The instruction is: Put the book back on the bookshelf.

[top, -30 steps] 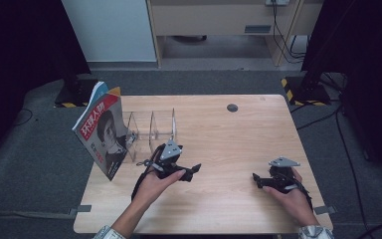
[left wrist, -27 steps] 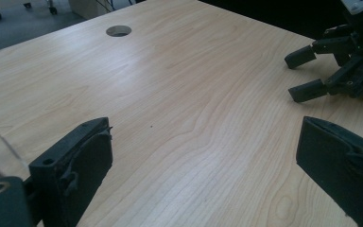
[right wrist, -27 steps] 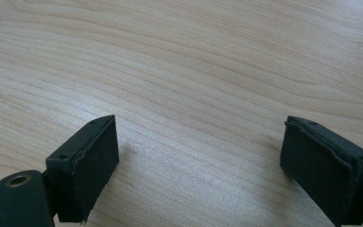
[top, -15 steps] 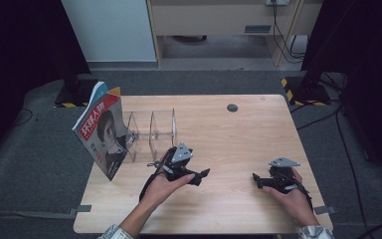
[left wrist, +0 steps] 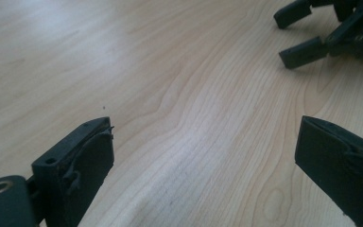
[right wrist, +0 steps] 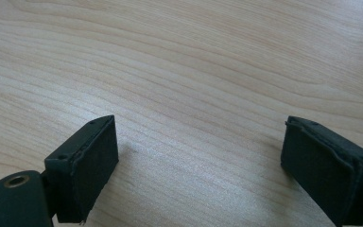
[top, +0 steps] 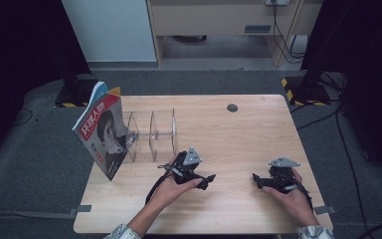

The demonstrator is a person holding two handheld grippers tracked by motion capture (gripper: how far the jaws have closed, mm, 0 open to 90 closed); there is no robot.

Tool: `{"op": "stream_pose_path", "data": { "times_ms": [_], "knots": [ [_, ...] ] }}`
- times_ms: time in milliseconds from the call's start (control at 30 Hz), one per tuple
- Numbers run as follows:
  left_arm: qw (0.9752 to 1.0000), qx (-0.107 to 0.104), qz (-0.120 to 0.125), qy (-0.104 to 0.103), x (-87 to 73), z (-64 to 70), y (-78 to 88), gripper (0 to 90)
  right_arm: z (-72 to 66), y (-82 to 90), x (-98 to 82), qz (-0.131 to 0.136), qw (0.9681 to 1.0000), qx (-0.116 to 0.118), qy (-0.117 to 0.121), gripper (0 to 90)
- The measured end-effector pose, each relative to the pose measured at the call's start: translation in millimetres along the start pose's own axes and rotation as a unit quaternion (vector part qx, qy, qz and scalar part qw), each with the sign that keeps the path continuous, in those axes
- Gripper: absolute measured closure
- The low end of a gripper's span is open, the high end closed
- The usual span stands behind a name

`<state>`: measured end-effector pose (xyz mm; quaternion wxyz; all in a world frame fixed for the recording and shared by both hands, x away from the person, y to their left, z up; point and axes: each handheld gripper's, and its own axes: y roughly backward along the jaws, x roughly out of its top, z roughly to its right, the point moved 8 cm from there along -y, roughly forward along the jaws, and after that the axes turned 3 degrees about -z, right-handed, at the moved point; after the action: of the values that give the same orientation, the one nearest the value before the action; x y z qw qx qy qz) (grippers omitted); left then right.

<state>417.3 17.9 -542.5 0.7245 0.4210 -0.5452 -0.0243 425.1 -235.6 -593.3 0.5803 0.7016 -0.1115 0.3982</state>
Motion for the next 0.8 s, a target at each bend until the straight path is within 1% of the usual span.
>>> {"op": "stream_pose_path", "data": {
  "times_ms": [67,100,133,233,400,467,633,800],
  "knots": [
    [0.9999,0.003,-0.011,0.002,-5.5,0.2,-4.5,4.6,0.2,-0.1,-0.1,0.0,1.0,0.0,0.003,12.2],
    [0.9997,0.005,-0.021,0.006,-9.8,0.9,-7.3,4.5,0.2,-0.1,0.0,0.0,1.0,-0.001,0.001,12.2],
    [0.9995,0.007,-0.031,0.007,-13.5,1.8,-9.7,4.6,0.2,0.0,-0.2,0.0,1.0,0.0,0.003,12.2],
    [0.9988,0.004,-0.048,0.0,-21.0,6.0,-16.0,4.6,-0.1,0.2,-0.4,0.0,1.0,0.001,0.003,12.2],
    [0.9985,0.008,-0.055,-0.003,-22.0,7.1,-24.0,4.4,-0.2,0.1,-0.4,0.0,1.0,0.002,0.005,12.0],
    [0.9984,0.01,-0.056,0.0,-21.8,6.6,-28.1,4.3,-0.2,0.1,-0.4,0.0,1.0,0.002,0.005,12.0],
    [0.9975,0.021,-0.067,0.001,-24.6,3.5,-38.5,4.4,-0.3,0.1,-0.4,0.0,1.0,0.002,0.004,11.9],
    [0.9971,0.027,-0.071,0.002,-26.1,2.7,-42.9,4.4,-0.2,0.1,-0.4,0.0,1.0,0.002,0.005,11.9]
  ]
}}
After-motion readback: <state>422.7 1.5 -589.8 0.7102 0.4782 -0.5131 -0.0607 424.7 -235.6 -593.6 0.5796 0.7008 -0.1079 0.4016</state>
